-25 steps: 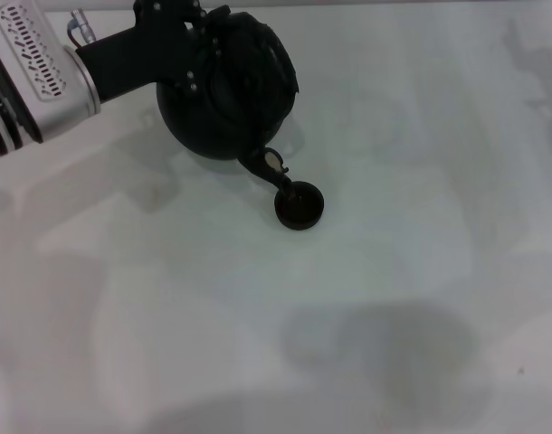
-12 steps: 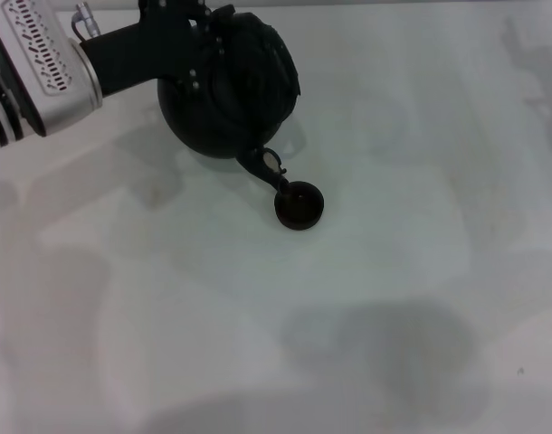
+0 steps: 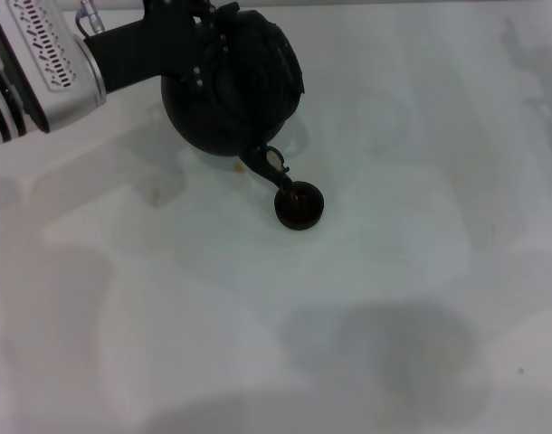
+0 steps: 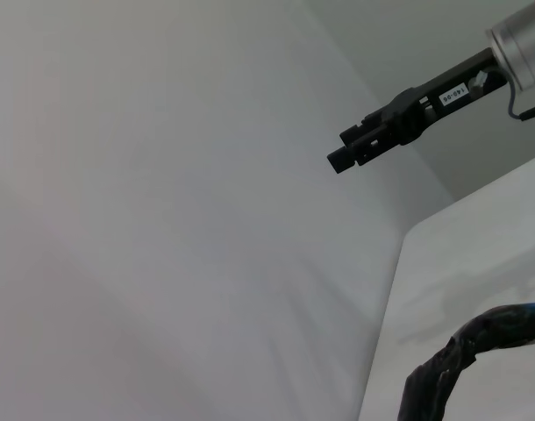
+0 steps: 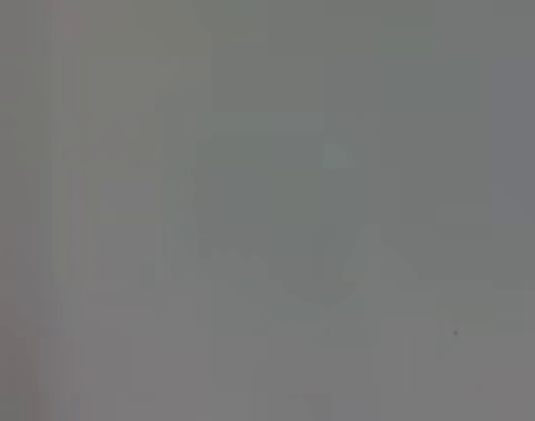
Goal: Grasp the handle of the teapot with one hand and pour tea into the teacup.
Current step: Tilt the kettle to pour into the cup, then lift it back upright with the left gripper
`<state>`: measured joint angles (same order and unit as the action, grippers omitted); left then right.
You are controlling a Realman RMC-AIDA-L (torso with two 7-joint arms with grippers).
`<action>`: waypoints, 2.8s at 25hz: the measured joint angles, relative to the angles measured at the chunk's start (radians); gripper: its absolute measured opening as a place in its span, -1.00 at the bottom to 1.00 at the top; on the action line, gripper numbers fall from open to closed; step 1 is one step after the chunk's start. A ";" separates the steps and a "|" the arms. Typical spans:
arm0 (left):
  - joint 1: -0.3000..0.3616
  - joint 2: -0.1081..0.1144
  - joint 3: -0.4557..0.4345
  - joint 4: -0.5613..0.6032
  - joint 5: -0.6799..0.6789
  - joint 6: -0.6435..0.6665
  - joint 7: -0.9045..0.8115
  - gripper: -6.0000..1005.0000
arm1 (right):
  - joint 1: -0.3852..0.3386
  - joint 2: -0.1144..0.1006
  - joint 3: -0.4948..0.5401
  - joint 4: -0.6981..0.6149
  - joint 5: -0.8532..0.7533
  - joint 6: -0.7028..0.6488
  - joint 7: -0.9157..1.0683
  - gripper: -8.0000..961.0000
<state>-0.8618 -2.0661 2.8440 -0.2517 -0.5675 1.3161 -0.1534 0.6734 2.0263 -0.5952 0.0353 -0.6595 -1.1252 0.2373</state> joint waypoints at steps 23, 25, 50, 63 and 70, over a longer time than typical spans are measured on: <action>-0.010 0.001 0.000 -0.001 0.012 0.000 0.000 -0.77 | -0.003 0.002 0.000 0.000 0.000 -0.003 0.001 0.72; -0.010 0.000 0.000 -0.001 0.012 0.000 0.000 -0.77 | -0.003 0.002 0.000 0.000 0.000 -0.004 0.001 0.72; 0.001 -0.006 0.000 0.000 -0.007 -0.011 0.006 -0.78 | -0.001 0.002 0.000 0.000 0.000 -0.007 0.001 0.73; 0.038 -0.008 -0.002 0.026 -0.041 -0.005 0.005 -0.77 | 0.003 0.002 0.000 0.000 -0.002 -0.008 0.016 0.72; 0.060 -0.008 -0.003 0.062 -0.092 -0.002 0.006 -0.77 | 0.003 0.002 0.000 0.000 -0.003 -0.008 0.017 0.72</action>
<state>-0.8020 -2.0740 2.8413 -0.1894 -0.6596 1.3140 -0.1471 0.6765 2.0279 -0.5952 0.0353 -0.6630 -1.1336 0.2542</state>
